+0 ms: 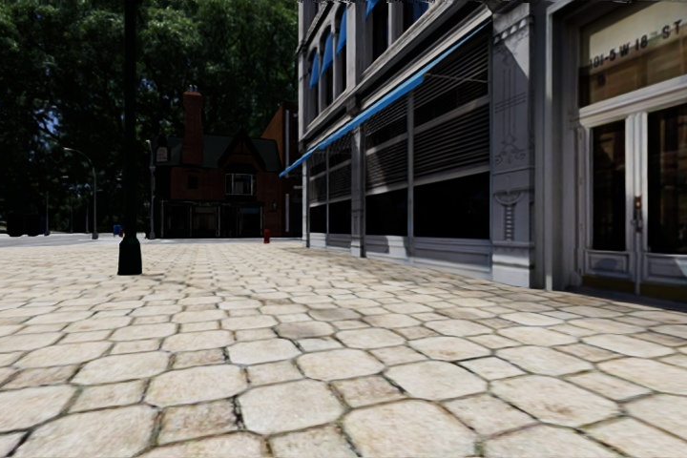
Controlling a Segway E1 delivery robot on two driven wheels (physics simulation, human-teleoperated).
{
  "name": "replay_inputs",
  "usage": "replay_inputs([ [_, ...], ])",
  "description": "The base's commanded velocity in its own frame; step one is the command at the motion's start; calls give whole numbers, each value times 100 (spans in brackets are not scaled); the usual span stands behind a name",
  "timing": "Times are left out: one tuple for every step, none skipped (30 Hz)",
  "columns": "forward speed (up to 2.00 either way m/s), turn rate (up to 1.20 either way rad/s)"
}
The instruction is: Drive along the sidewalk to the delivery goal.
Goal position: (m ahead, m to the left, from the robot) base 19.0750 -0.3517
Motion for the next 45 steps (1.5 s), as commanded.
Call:
replay_inputs([
  [200, 35],
  [200, 36],
  [200, 36],
  [200, 36],
  [200, 36],
  [200, 36],
  [200, 36],
  [200, 36],
  [200, 36],
  [200, 36],
  [200, 36],
  [200, 36],
  [200, 36],
  [200, 36],
  [200, 36],
  [200, 36],
  [200, 36],
  [200, 36],
  [200, 36],
  [200, 36],
  [200, 36],
  [200, 36],
  [200, 36],
  [200, 36],
  [200, 36],
  [200, 36],
  [200, 36],
  [200, 36],
  [200, 36],
  [200, 36],
  [200, 36],
  [200, 36],
  [200, 35],
  [200, 35],
  [200, 30],
  [200, 29],
  [200, 29],
  [200, 29],
  [200, 0],
  [200, 0],
  [200, 0],
  [200, 0],
  [200, 0],
  [200, 0],
  [200, 0],
])
